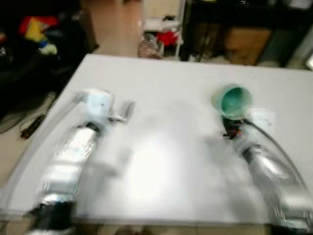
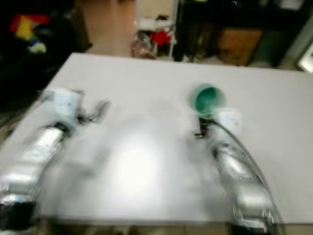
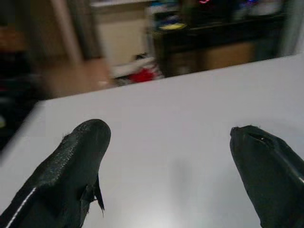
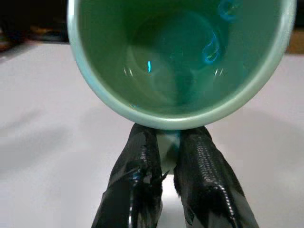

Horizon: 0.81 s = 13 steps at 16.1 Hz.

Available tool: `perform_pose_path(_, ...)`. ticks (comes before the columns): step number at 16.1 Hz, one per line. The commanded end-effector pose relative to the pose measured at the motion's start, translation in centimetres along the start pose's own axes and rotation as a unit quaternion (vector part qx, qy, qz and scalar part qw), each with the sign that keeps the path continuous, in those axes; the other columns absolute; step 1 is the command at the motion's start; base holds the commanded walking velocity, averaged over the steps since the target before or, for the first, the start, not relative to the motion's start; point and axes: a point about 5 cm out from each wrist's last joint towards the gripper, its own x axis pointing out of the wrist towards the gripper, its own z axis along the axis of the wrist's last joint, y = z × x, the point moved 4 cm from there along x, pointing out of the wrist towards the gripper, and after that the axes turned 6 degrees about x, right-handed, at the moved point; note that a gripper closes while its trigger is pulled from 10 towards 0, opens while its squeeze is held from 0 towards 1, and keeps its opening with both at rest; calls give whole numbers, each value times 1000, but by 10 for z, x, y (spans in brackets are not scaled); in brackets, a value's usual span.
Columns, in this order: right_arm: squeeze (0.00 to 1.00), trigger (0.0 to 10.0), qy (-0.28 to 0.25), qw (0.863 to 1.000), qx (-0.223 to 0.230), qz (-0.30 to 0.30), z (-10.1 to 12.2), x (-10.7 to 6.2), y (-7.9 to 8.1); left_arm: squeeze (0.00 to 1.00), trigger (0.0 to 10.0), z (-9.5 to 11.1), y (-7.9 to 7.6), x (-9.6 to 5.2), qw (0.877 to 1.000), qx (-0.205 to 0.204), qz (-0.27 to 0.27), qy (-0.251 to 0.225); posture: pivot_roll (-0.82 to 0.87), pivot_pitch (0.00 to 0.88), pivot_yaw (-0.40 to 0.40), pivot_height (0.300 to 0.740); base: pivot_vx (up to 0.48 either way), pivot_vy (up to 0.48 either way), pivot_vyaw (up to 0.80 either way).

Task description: Setting the table

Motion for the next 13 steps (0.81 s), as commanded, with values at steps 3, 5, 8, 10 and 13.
perform_pose_path(3,0,10000,31,998,-42,29,1,-2,-9,0,10000,14,-15,2,999,13,-29,-26,-80,0,-39,740,302,0,0)
perform_pose_path(5,0,10000,61,992,-69,87,0,3,0,0,10000,15,-15,-3,998,36,-52,-26,-72,0,-46,740,0,0,0)
perform_pose_path(8,0,10000,102,977,-105,153,1,11,6,0,10000,15,-12,-9,994,63,-91,-18,-64,0,-48,740,0,0,0)
perform_pose_path(10,0,10000,135,956,-142,220,8,19,6,0,10000,18,-13,-16,985,88,-151,-9,-59,0,-41,740,0,0,0)
perform_pose_path(13,0,10000,187,917,-179,305,10,26,8,0,10000,18,-20,-26,967,95,-234,14,-59,0,-29,740,0,0,0)
